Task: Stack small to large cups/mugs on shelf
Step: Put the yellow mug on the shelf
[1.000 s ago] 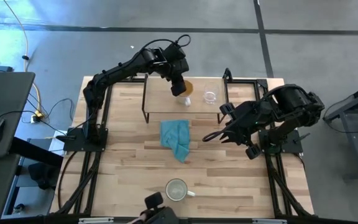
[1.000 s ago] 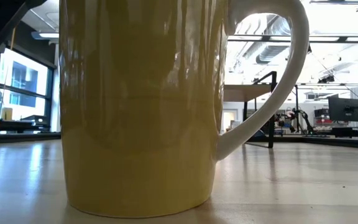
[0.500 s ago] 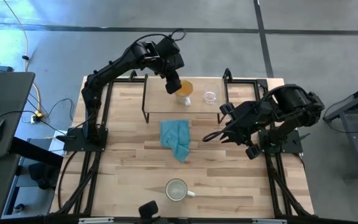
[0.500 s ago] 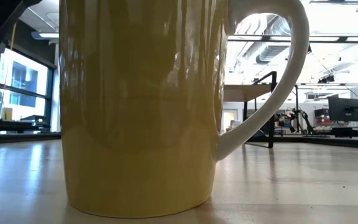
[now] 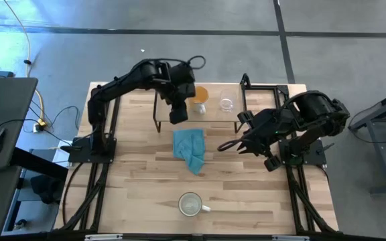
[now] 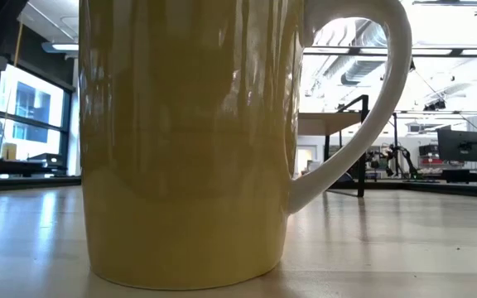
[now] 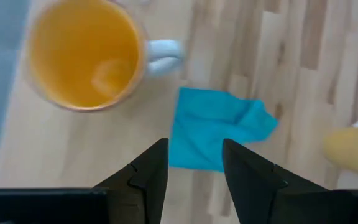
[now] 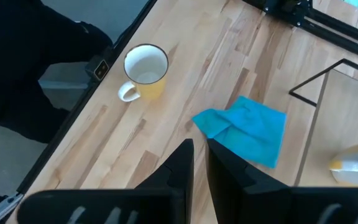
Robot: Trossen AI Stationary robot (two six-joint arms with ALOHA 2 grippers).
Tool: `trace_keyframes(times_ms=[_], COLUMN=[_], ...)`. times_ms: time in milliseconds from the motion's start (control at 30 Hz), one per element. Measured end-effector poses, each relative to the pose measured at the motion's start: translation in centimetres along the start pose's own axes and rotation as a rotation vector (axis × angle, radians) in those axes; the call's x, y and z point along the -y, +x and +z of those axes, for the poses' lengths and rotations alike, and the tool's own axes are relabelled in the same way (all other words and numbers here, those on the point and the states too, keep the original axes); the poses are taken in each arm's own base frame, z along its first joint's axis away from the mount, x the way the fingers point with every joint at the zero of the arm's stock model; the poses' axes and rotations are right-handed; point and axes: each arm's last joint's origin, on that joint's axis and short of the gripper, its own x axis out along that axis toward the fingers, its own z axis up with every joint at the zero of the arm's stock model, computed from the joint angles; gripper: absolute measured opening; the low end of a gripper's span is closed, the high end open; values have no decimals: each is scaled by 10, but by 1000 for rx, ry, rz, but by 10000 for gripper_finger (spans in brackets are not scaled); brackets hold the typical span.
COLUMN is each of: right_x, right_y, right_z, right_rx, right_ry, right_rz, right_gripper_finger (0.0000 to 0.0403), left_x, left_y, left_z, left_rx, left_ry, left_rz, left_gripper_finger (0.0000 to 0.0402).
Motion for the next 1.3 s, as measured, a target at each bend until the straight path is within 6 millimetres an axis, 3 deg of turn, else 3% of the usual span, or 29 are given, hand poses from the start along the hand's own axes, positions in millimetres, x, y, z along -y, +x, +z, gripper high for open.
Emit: trace_keyframes(times_ms=[200,467,733,867,1133,1300], right_x=[0,-1,-11,-22,-39,-53], right_y=[0,0,-1,-12,-49,-44], right_z=[0,0,1,-1,-12,-7], right_rx=[0,-1,2,27,155,193], right_ry=[25,79,27,-4,20,-31], right_rz=[0,-7,-10,-8,-197,-203], right_gripper_finger=[33,33,33,33,33,33], left_x=[40,110,163,182,206,215], left_y=[-11,-4,-5,-9,-39,-59], left_z=[-6,-17,-35,-45,-69,-84], left_rx=[8,-26,-22,-1,112,205], left_ry=[51,211,305,337,366,372], left_rz=[-31,-69,-18,17,90,161], left_gripper_finger=[138,138,138,138,138,138])
